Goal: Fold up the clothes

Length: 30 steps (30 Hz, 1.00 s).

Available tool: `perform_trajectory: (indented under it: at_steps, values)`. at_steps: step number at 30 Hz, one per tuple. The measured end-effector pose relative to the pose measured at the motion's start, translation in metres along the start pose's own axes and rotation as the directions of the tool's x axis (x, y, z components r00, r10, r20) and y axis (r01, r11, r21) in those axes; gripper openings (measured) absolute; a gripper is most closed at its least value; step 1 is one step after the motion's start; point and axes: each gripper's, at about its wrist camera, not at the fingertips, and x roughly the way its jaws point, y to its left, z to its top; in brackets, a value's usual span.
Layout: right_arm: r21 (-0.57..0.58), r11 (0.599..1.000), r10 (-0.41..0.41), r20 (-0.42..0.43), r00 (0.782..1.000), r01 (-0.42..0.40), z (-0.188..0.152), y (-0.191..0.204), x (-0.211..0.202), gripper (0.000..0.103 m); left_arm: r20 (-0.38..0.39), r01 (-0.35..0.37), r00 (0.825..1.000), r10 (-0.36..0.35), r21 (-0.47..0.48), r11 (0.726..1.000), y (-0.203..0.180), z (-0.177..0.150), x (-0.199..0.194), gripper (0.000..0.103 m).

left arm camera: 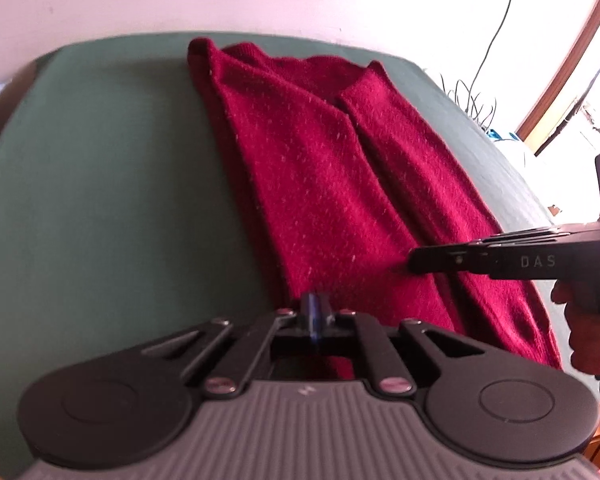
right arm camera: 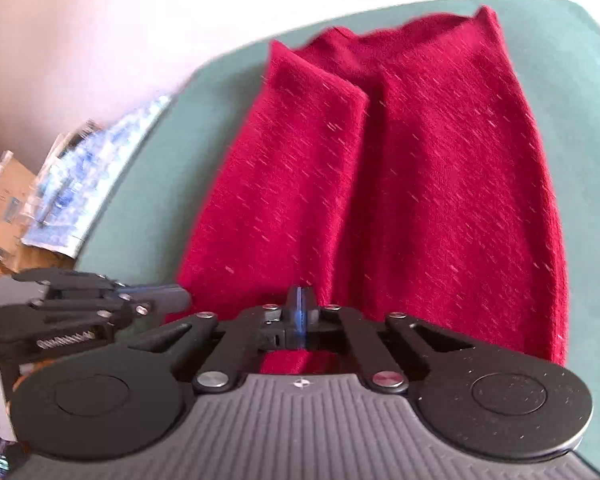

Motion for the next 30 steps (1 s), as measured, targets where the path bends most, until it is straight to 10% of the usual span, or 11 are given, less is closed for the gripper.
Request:
perform_trajectory:
  at_steps: [30]
  values:
    - [0.143,0.989,-0.037,0.093,0.995,0.023,0.058,-0.026,0.038,0.005,0.076,-0.075,0.994,0.075,-0.009,0.997,0.021,0.05,0.035,0.006]
